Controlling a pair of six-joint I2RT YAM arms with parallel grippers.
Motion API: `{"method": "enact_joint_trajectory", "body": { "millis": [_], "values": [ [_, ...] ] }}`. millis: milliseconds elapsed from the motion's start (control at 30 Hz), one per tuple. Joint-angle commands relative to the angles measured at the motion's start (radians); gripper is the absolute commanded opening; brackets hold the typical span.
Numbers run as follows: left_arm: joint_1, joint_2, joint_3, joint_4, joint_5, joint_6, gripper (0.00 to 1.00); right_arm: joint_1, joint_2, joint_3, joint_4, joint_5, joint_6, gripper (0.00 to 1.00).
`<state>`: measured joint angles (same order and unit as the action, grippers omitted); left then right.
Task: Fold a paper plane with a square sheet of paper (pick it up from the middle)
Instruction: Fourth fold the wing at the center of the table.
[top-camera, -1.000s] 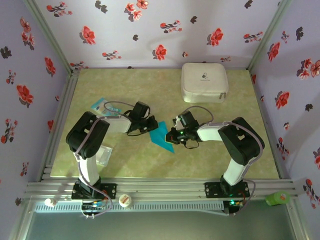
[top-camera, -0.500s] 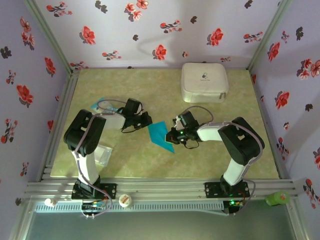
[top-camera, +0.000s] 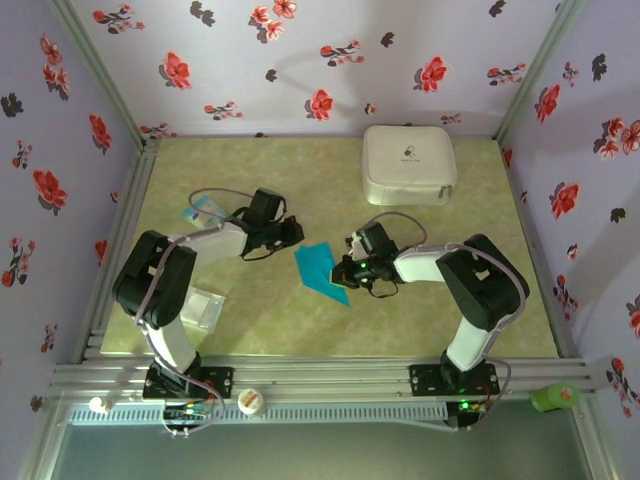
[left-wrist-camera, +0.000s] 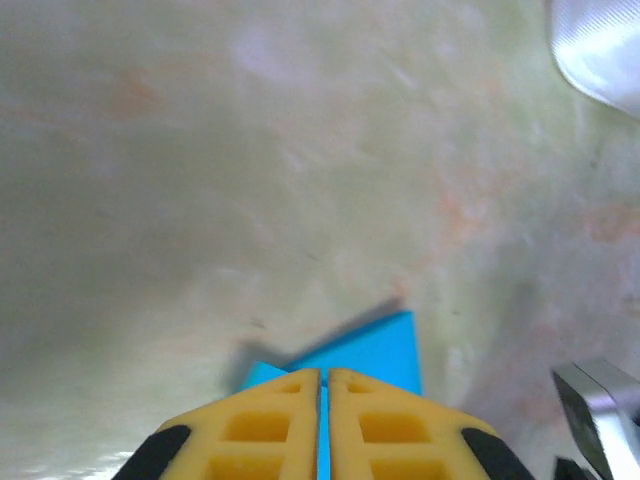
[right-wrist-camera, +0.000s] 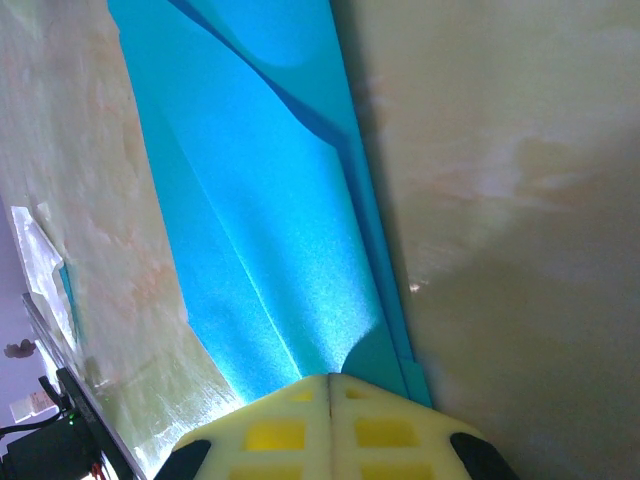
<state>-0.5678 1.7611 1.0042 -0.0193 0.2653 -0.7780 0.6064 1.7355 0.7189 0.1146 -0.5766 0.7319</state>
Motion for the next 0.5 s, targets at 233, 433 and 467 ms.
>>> {"method": "enact_joint_trajectory", "body": {
  "millis": [233, 433, 467],
  "values": [
    [-0.094, 0.102, 0.0, 0.029, -0.002, -0.02, 0.06, -0.007, 0.018, -0.029, -0.148, 0.055, -0.022, 0.04],
    [-0.059, 0.104, -0.091, 0.108, 0.003, -0.022, 0.05, -0.007, 0.011, -0.013, -0.153, 0.048, -0.023, 0.05],
    [-0.053, 0.106, -0.104, 0.12, 0.006, -0.024, 0.05, -0.007, 0.008, -0.009, -0.148, 0.044, -0.019, 0.05]
  ]
}}
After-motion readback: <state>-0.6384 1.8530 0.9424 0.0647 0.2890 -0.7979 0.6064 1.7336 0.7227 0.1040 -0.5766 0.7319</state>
